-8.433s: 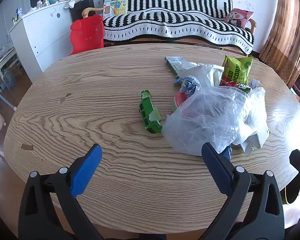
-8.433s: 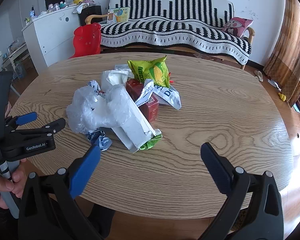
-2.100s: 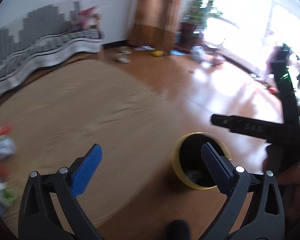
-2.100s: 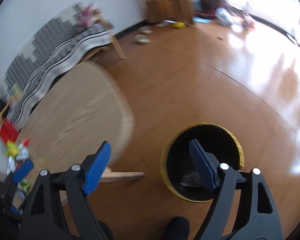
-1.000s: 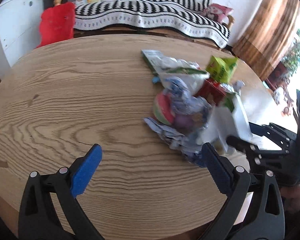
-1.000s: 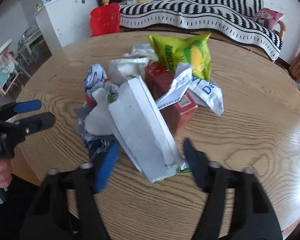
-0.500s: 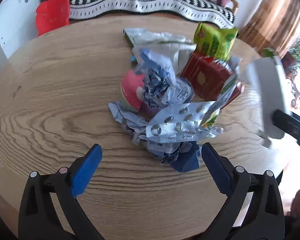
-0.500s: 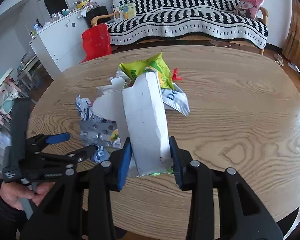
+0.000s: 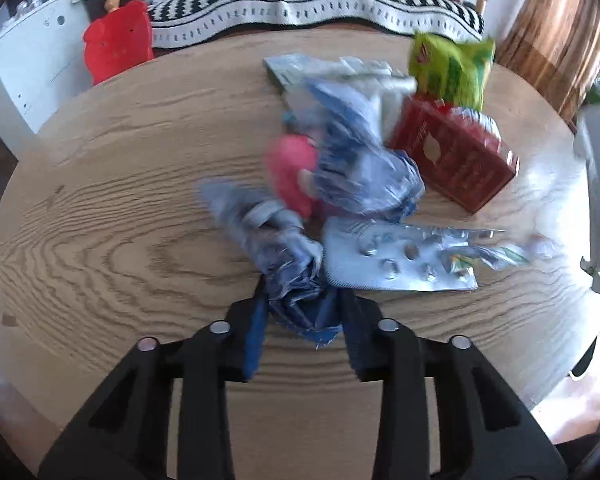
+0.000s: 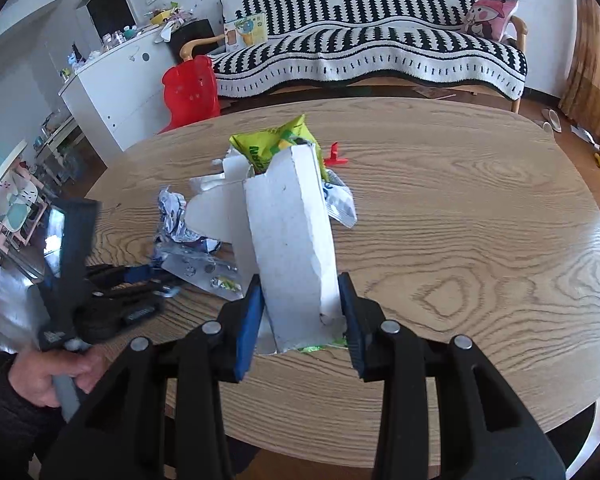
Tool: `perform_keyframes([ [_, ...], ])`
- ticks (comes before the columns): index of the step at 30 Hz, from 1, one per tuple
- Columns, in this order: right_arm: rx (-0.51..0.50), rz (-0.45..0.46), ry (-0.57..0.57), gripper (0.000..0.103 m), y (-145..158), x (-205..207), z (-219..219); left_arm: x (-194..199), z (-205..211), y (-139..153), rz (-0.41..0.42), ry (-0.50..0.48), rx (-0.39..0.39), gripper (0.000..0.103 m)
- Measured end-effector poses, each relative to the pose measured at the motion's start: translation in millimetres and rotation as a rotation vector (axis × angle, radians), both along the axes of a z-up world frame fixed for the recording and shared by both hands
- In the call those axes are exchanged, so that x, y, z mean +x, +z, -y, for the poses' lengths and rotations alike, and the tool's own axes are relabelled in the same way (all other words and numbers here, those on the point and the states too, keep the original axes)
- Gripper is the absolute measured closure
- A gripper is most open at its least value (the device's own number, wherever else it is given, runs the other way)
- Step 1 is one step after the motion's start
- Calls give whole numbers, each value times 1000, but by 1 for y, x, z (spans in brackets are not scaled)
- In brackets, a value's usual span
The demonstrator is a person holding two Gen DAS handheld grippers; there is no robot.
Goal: Collect trash
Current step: 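Grasp the crumpled blue wrapper with the left tool while the right tool grasps the white paper box, then carry both items over the bin and open both tools to release them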
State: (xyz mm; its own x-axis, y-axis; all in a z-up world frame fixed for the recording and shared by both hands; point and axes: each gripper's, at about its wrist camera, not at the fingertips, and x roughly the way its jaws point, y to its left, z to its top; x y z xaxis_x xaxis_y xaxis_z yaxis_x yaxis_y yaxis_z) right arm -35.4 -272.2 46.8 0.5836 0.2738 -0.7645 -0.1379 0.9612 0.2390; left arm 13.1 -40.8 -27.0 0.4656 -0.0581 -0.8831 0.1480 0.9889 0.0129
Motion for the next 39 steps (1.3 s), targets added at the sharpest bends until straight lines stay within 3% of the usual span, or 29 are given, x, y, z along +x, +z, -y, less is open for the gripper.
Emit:
perform_keyframes([
  [5, -1, -10, -37, 66, 0, -7, 20, -5, -28, 42, 162, 73, 73, 73],
  [11, -24, -41, -132, 66, -7, -24, 59, -6, -4, 66, 211, 48, -45, 73],
  [18, -33, -76, -302, 66, -17, -68, 144, -24, 120, 80, 247, -185, -119, 73],
  [26, -26, -102, -561, 65, -32, -149, 265, -84, 286, 71, 236, -506, -207, 73],
  [28, -31, -110, -629, 65, -38, -171, 292, -103, 320, 64, 242, -576, -217, 73],
  [34, -11, -188, -823, 65, -75, -240, 375, -155, 422, 22, 136, -771, -261, 73],
  [39, 12, -300, -905, 65, -119, -270, 413, -184, 476, -8, 77, -877, -262, 73],
])
